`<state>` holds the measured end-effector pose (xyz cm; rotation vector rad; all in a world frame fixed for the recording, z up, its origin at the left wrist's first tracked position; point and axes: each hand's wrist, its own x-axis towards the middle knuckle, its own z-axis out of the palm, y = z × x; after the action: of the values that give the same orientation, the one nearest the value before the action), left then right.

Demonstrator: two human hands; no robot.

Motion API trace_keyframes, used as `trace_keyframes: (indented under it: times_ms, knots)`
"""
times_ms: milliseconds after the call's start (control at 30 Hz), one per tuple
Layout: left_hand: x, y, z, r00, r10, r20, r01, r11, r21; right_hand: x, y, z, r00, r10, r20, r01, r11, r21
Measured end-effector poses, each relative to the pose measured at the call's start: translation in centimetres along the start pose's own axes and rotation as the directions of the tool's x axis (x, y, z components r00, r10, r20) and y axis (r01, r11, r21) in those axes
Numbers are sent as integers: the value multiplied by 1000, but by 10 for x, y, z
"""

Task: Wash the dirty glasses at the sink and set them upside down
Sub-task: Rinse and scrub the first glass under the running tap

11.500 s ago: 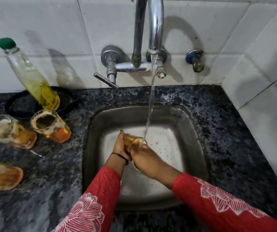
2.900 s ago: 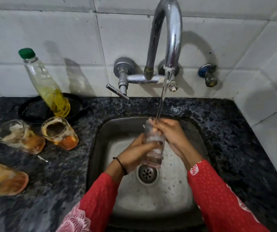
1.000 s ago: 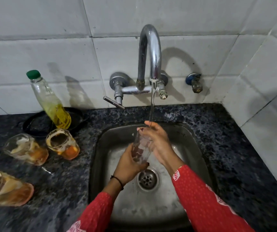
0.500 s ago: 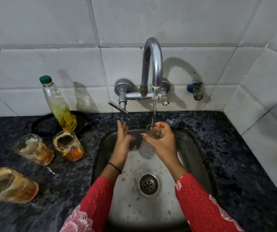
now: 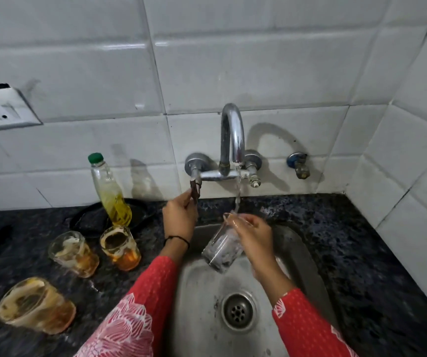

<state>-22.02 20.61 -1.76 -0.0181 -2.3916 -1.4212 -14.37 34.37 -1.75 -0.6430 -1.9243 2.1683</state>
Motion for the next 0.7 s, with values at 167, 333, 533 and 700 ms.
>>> trace_keyframes:
  times_ms: [167,333,533,700]
  knots:
    - [-86,-39,-2,911,-177,372,212,976,-55,-40,21,-6,827,509,237,-561,730,390]
    - [-139,-42,-13,872,-175,458,254,960,-117,-59,46,-12,723,558,407,-683,487,545]
    - [-157,-25,-30,820,-125,558,374,855,-359,-73,61,-20,707,629,324,-685,494,536]
    - [-172,-14,-36,826,-125,550,353,875,-331,-89,72,-21,742,650,166,-666,685,295]
